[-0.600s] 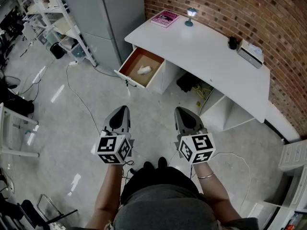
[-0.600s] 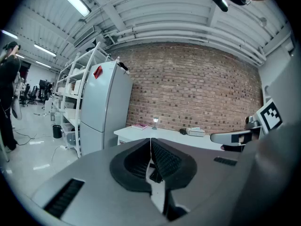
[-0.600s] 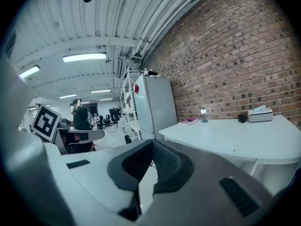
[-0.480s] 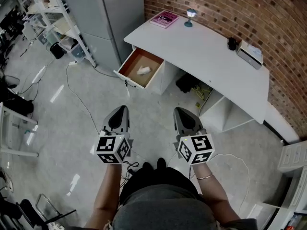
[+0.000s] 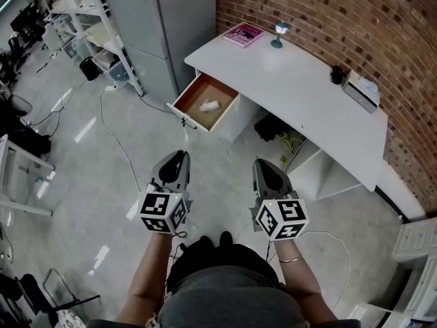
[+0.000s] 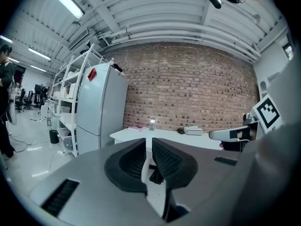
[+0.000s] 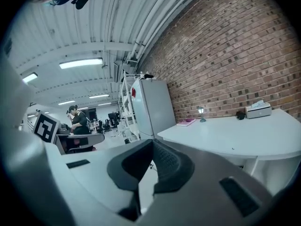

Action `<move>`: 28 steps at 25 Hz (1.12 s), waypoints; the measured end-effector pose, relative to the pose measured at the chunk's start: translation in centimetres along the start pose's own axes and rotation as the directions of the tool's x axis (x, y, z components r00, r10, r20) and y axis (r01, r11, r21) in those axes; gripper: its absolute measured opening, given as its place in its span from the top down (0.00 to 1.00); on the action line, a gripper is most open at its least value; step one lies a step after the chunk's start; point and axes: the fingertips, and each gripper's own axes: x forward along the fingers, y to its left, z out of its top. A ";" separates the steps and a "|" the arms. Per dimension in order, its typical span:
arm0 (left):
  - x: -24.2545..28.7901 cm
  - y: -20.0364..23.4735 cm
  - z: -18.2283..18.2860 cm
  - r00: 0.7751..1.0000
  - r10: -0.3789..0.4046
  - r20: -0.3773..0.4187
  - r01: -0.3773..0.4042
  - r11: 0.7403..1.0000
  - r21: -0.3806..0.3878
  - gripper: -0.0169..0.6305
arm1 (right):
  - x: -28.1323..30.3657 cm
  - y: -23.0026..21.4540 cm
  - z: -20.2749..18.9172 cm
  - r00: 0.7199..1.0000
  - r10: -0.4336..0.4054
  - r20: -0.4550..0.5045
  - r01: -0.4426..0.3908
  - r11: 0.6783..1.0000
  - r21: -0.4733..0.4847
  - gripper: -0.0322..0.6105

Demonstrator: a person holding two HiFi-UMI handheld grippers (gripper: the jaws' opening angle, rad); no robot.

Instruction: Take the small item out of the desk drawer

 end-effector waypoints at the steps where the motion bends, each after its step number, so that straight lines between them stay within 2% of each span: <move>1: 0.2 -0.1 0.0 1.000 0.000 -0.003 0.000 1.000 0.000 0.92 | 0.0 -0.2 0.0 1.000 0.000 0.000 0.000 1.000 0.002 0.94; 3: 0.4 -0.3 -0.2 1.000 0.002 -0.009 -0.002 1.000 -0.007 0.84 | -0.2 -0.6 -0.1 1.000 0.003 -0.004 -0.003 1.000 0.005 0.94; 11: 1.3 -1.7 -0.6 1.000 0.000 -0.027 0.000 1.000 -0.006 0.77 | -0.2 -1.6 -0.5 1.000 0.026 -0.014 -0.026 0.999 0.019 0.94; 20: 2.8 -0.8 -0.7 0.999 0.005 -0.040 -0.005 1.000 -0.007 0.75 | 1.1 -2.8 -0.9 0.999 0.029 -0.036 -0.027 0.998 0.049 0.94; 28: 7.0 2.8 -1.0 0.998 -0.004 -0.059 0.003 1.000 -0.013 0.72 | 5.8 -3.8 -1.1 0.999 0.001 -0.050 0.003 0.998 0.063 0.94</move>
